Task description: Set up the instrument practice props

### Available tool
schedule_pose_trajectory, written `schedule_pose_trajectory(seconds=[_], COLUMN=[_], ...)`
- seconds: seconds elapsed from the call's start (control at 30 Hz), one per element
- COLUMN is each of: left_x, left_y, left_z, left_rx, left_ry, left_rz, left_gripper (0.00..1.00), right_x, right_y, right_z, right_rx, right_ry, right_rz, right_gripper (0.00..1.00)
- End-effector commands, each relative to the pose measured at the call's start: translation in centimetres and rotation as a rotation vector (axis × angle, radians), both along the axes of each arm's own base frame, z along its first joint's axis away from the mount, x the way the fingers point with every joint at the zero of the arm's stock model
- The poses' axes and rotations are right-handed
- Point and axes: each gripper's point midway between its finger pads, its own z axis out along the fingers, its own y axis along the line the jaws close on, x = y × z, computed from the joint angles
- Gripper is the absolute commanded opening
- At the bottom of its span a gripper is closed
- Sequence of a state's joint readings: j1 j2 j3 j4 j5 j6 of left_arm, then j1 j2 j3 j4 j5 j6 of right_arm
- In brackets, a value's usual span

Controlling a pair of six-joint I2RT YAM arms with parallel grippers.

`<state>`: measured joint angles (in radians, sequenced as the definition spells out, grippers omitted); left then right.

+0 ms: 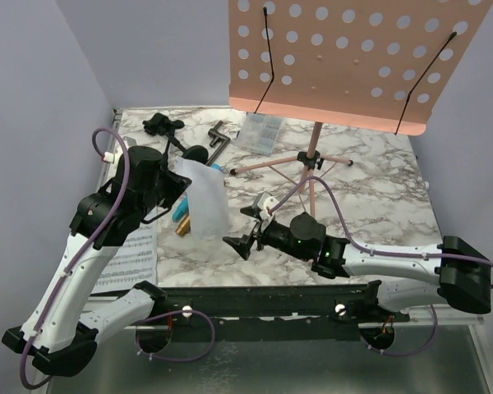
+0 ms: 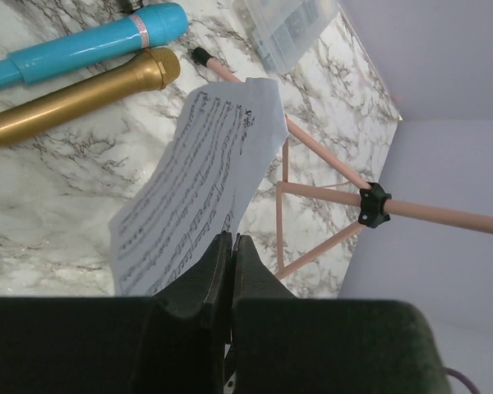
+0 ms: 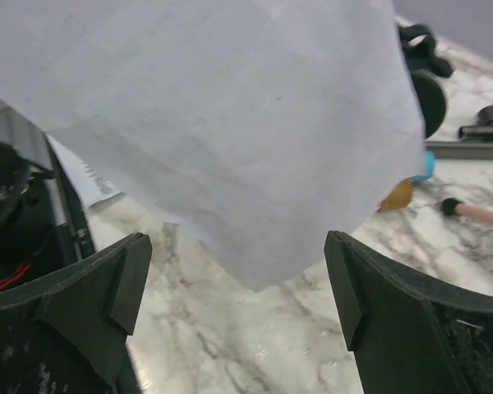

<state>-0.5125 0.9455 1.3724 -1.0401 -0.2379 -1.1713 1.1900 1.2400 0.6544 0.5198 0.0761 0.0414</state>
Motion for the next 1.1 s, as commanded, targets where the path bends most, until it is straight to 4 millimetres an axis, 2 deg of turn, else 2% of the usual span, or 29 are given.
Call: schedule_pose_trajectory(seconds=[0.0,0.1,0.2,0.3,0.33,0.4,0.53,0.67,0.83,0.97,1.07], left_x=[-0.4,-0.2,0.1,0.6,0.7,0.9,0.9,0.5,0.3,0.0,0.0], left_y=[0.9,0.8,0.6,0.4,0.4,0.3,0.5,0.6,0.9,0.9,1.4], left_z=[-0.3,-0.5,-0.7,-0.8,-0.9,-0.9,-0.8,-0.8,-0.9,-1.0,-0.7], left_rx=[-0.049,-0.073,-0.092,-0.097,-0.095,-0.095,-0.098,-0.103,-0.105,-0.111,-0.1], left_ry=[0.072,0.093,0.109,0.121,0.124,0.128,0.129,0.127,0.126,0.136,0.121], left_rz=[0.115,0.142,0.166,0.178,0.181,0.186,0.193,0.195,0.204,0.203,0.215], left_gripper=[0.0,0.0,0.0,0.0,0.0,0.0,0.0,0.0,0.0,0.0,0.0], right_x=[3.0,1.7,-0.7,-2.8,-2.9,-1.9,1.7,2.7,3.4,3.5,3.3], right_y=[-0.4,0.5,2.3,4.2,4.6,4.9,3.6,1.6,1.5,1.9,1.1], right_z=[4.1,4.1,3.8,3.7,3.6,2.9,1.8,2.4,3.7,3.8,3.5], right_rx=[0.081,0.08,0.105,0.161,0.178,0.174,0.151,0.184,0.173,0.156,0.175], right_ry=[-0.239,-0.245,-0.209,-0.197,-0.203,-0.21,-0.211,-0.276,-0.394,-0.428,-0.41], right_rz=[-0.168,-0.099,-0.028,-0.026,-0.062,-0.174,-0.463,-0.569,-0.627,-0.645,-0.642], right_gripper=[0.96,0.97,0.99,0.99,1.0,1.0,0.99,0.85,0.81,0.48,0.36])
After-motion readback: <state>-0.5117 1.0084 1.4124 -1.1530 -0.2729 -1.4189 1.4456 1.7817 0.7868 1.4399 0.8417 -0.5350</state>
